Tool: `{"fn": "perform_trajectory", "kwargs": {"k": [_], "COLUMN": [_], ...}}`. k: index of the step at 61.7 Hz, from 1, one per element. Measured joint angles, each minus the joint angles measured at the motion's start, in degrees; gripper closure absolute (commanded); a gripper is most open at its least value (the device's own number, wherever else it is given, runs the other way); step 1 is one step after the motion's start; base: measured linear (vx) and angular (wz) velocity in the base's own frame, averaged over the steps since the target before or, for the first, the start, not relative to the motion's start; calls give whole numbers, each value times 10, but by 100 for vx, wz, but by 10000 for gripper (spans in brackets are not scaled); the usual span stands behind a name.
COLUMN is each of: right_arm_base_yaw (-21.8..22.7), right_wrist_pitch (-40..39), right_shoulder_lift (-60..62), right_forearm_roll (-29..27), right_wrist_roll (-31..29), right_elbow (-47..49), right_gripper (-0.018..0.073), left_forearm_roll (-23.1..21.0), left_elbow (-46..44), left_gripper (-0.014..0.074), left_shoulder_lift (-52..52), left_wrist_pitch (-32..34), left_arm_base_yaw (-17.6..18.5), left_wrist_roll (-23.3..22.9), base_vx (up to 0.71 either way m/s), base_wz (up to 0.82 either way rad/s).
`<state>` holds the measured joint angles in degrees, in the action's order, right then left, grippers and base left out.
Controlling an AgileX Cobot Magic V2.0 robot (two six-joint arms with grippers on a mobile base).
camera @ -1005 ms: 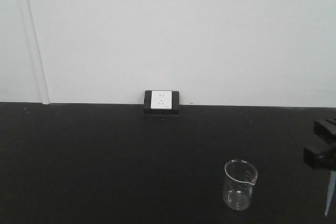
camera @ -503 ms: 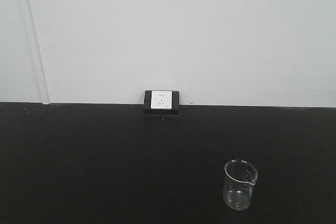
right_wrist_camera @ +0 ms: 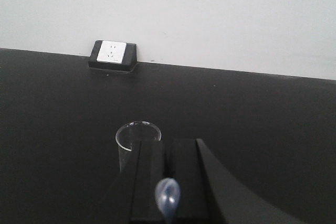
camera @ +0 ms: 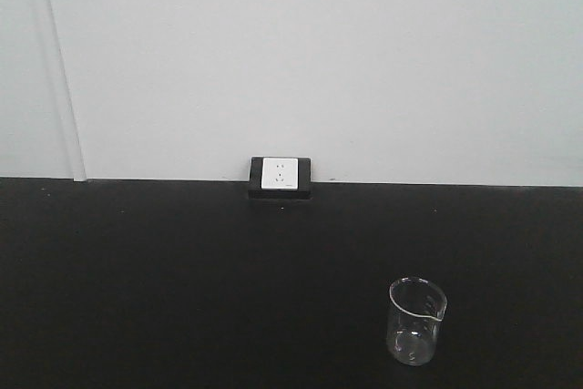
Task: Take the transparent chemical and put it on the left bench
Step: 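Drive the base away from the beaker holding the pipette in the right gripper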
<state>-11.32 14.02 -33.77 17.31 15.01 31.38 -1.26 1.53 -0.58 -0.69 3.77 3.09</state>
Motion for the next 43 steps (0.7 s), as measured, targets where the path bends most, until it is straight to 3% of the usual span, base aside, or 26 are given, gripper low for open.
{"fn": "perform_trajectory", "kwargs": {"k": [43], "right_arm_base_yaw": [0], "right_wrist_pitch": [1], "right_shoulder_lift": [0], "right_forearm_roll": [-1], "right_wrist_roll": [0], "right_elbow": [0], "right_gripper": [564], "left_forearm_roll": [0], "left_elbow": [0], "left_gripper": [600], "left_shoulder_lift": [0], "left_wrist_pitch": [0], "left_arm_base_yaw": [0], "left_wrist_roll": [0], "base_vx": [-4], "base_wz": [-16]}}
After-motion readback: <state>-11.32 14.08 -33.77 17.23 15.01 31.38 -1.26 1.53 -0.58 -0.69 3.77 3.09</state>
